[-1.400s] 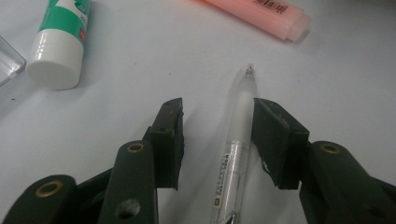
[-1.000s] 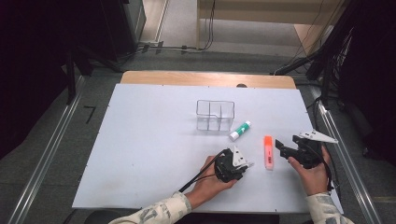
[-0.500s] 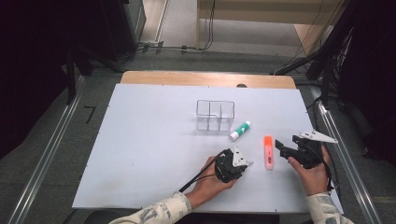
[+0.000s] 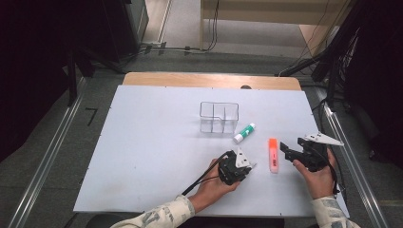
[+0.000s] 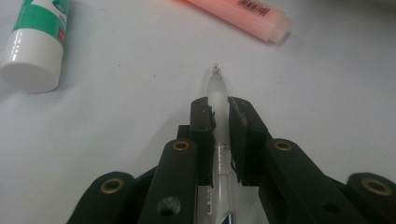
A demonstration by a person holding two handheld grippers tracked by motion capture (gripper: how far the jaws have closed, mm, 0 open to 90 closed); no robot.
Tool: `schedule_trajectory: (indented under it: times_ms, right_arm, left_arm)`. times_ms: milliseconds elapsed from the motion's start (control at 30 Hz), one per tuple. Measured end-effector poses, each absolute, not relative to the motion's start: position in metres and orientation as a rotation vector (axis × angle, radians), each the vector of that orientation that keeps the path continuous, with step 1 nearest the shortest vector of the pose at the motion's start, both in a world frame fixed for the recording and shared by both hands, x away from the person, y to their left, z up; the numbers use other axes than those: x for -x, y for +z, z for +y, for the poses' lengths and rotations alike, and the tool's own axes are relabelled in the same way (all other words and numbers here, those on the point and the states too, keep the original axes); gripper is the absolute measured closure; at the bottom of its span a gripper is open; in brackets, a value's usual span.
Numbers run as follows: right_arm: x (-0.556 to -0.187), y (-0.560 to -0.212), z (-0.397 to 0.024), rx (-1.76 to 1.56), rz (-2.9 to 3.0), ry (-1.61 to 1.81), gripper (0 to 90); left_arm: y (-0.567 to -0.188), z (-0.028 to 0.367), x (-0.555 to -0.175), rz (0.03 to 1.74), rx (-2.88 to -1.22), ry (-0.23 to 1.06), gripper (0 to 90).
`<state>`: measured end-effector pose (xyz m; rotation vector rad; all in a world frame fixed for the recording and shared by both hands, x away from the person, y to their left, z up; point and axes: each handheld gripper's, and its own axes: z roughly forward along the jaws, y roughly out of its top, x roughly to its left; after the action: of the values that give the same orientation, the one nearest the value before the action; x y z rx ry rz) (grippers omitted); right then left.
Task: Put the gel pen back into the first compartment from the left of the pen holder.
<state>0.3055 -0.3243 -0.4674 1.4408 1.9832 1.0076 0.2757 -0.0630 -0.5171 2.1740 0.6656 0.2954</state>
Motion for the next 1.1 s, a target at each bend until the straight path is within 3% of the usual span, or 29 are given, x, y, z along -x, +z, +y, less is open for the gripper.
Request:
schedule_trajectory:
  times_ms: [1100]
  right_arm:
    - [-0.305, -0.467, -0.325, -1.443, 1.981, 1.006, 24.3]
  left_arm:
    - [-0.497, -0.037, -0.295, 0.809, -2.015, 0.229, 81.4]
